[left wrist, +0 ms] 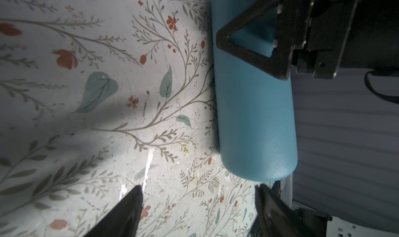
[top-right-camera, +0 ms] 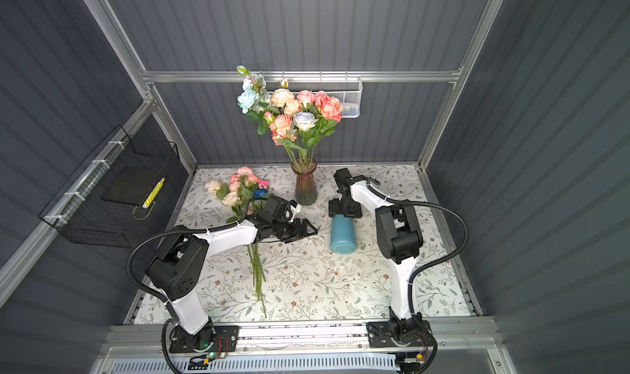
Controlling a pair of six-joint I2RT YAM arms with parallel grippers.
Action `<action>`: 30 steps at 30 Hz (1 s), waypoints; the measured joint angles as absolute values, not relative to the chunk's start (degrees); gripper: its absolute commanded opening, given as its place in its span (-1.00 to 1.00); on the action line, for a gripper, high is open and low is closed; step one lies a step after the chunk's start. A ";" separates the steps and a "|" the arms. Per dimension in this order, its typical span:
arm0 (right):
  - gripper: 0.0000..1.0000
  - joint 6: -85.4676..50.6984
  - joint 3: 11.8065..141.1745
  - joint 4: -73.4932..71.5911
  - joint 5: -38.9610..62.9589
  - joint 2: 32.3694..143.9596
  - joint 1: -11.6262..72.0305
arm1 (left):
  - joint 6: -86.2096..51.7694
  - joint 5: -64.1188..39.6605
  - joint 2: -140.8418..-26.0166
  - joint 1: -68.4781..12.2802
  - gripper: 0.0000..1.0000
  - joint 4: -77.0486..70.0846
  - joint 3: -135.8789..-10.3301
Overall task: Arrange flowers in a vase
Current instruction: Adjust the vase at the center of the table.
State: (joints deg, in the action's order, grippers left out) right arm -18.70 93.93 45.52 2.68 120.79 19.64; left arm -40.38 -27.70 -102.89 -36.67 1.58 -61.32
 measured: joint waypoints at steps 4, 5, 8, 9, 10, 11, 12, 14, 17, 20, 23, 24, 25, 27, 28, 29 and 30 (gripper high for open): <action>0.06 -18.63 92.16 43.81 3.88 119.66 19.20 | -40.38 -27.73 -102.89 -36.67 0.67 1.61 -61.32; -0.01 -18.72 90.83 42.57 4.08 118.83 19.14 | -40.38 -27.73 -102.89 -36.67 0.67 1.63 -61.32; -0.09 -19.09 84.25 37.10 4.12 114.28 19.05 | -40.36 -27.68 -102.87 -36.67 0.67 1.65 -61.19; -0.09 -19.11 81.62 35.29 4.14 112.12 19.09 | -40.36 -27.66 -102.87 -36.67 0.67 1.63 -61.10; -0.09 -19.16 79.20 33.61 4.14 109.86 19.14 | -40.36 -27.64 -102.85 -36.67 0.67 1.65 -60.97; -0.09 -19.18 76.12 31.24 4.05 106.61 19.27 | -40.36 -27.51 -102.74 -36.67 0.67 1.67 -60.80; -0.09 -19.16 73.10 28.86 3.77 103.00 19.55 | -40.36 -27.42 -102.48 -36.67 0.67 1.72 -60.51; -0.07 -19.03 68.07 23.90 2.87 96.55 20.49 | -40.36 -27.03 -101.30 -36.67 0.67 2.13 -59.79; -0.07 -18.79 60.93 14.41 1.04 86.70 23.49 | -40.36 -26.57 -98.35 -36.23 0.67 2.55 -58.67; -0.08 -17.82 55.00 2.79 -1.50 80.73 27.66 | -40.38 -26.41 -94.74 -35.53 0.67 2.72 -58.11; -0.09 -16.64 50.06 -8.21 -3.55 78.54 31.29 | -40.38 -26.13 -90.91 -34.33 0.67 2.94 -57.84; -0.10 -16.05 48.90 -10.94 -4.32 78.48 32.42 | -40.38 -25.96 -89.69 -33.91 0.67 3.20 -57.84; -0.11 -15.68 48.31 -12.47 -4.78 78.70 33.21 | -40.36 -25.69 -88.64 -33.56 0.67 3.57 -57.84; -0.13 -15.05 47.99 -14.28 -5.43 79.72 34.54 | -40.36 -25.04 -86.43 -32.71 0.67 4.78 -57.84; -0.13 -14.81 47.99 -14.92 -5.78 80.12 34.96 | -40.36 -24.75 -85.49 -32.29 0.67 5.48 -57.84; -0.13 -14.46 47.99 -15.22 -6.13 80.42 35.46 | -40.34 -24.36 -84.58 -31.83 0.67 6.31 -57.84; -0.13 -13.96 47.99 -15.20 -6.76 80.44 36.05 | -40.29 -23.81 -83.48 -31.20 0.67 7.35 -57.80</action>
State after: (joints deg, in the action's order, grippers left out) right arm -13.96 47.99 -15.20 -6.76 80.44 36.05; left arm -40.29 -23.81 -83.48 -31.20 7.35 -57.80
